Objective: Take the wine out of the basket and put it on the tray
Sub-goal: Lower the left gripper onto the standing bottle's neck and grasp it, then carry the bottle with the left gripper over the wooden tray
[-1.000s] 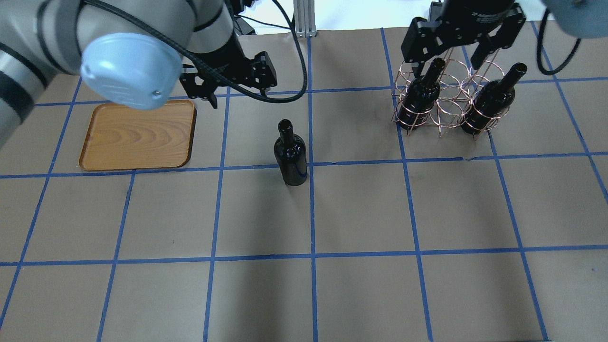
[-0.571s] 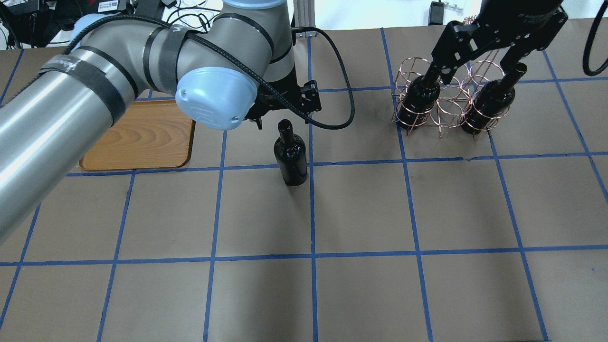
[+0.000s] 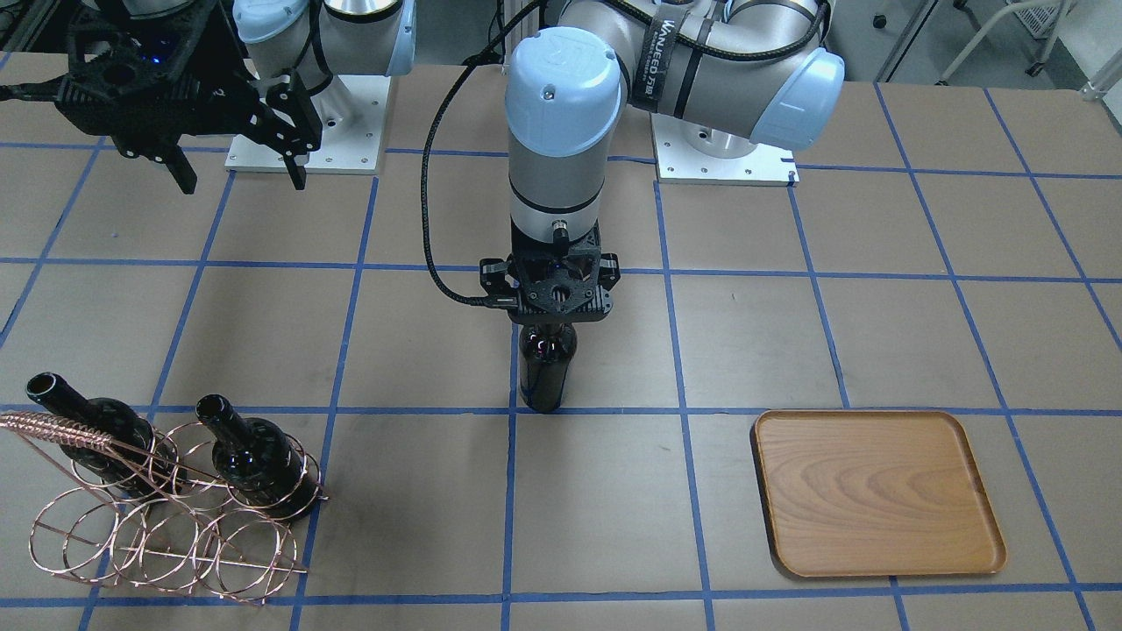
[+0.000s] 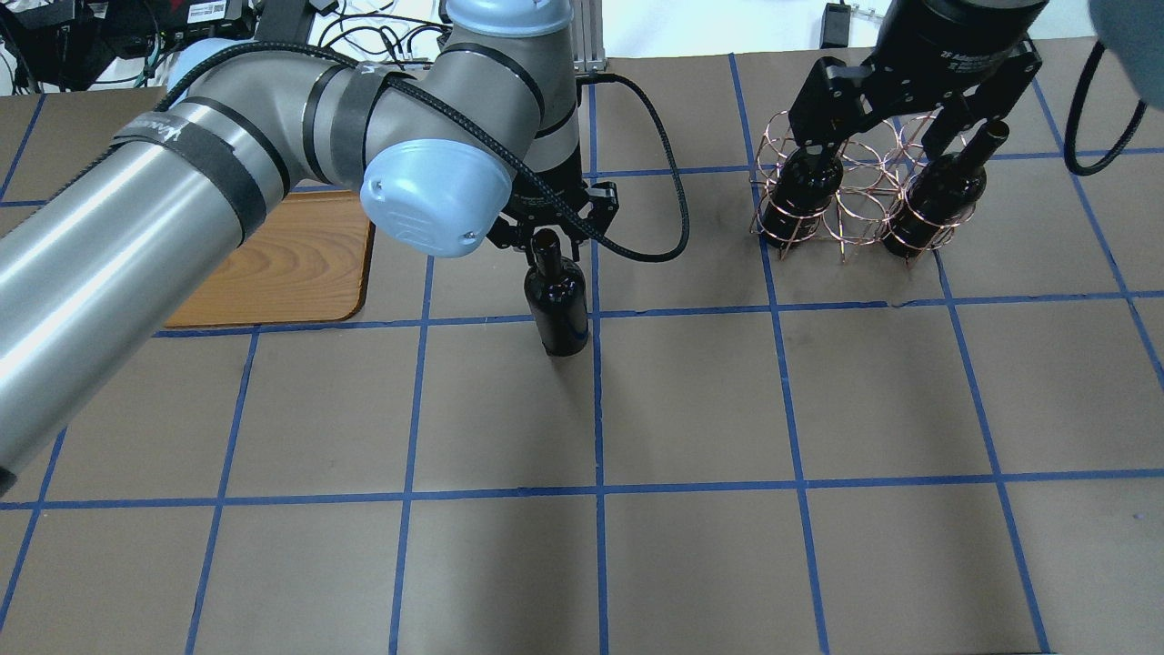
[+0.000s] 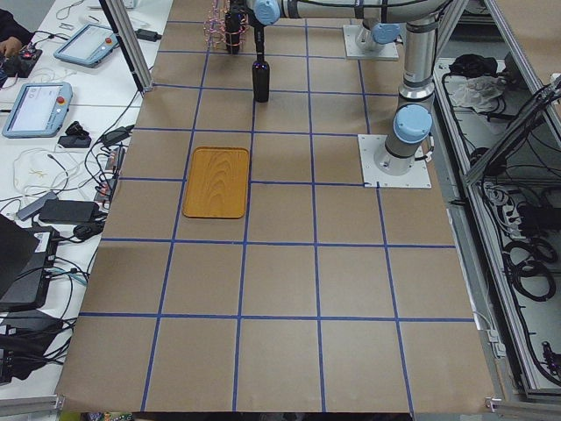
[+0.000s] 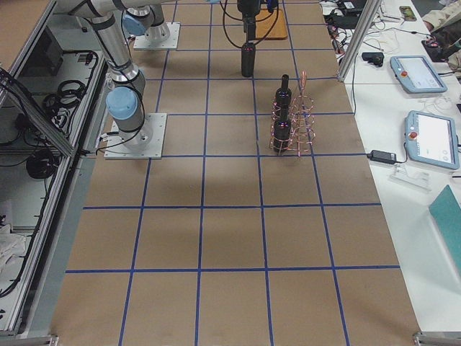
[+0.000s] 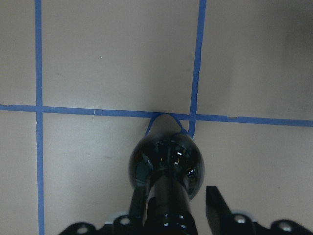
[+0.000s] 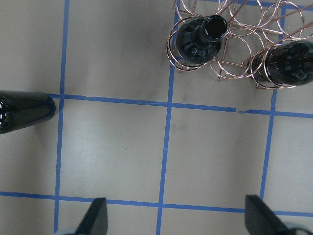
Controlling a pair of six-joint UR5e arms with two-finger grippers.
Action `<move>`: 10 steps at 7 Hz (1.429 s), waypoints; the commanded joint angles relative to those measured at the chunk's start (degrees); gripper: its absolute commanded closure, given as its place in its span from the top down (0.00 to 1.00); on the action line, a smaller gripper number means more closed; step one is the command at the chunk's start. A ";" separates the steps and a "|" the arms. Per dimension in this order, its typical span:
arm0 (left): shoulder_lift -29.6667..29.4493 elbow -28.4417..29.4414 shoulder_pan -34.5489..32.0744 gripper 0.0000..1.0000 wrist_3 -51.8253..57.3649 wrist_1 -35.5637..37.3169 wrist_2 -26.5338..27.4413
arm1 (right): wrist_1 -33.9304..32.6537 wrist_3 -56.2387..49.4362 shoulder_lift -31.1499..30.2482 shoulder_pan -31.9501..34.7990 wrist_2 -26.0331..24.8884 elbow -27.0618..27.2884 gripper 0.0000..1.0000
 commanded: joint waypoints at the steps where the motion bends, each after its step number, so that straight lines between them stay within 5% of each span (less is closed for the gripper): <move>1: 0.89 -0.05 0.21 0.00 1.59 -0.61 0.13 | -0.06 1.16 0.13 0.75 0.32 0.12 1.00; 5: 5.55 1.36 15.02 0.00 17.54 -1.49 6.27 | 0.90 0.90 -0.22 0.75 -0.29 0.12 1.00; 8: 4.43 1.79 32.60 0.00 34.22 -0.09 3.30 | 0.99 -1.04 -0.14 0.49 -0.29 0.21 1.00; 10: 3.27 2.15 35.35 0.00 40.76 2.28 3.29 | 1.00 -1.04 -0.40 0.57 0.41 0.21 1.00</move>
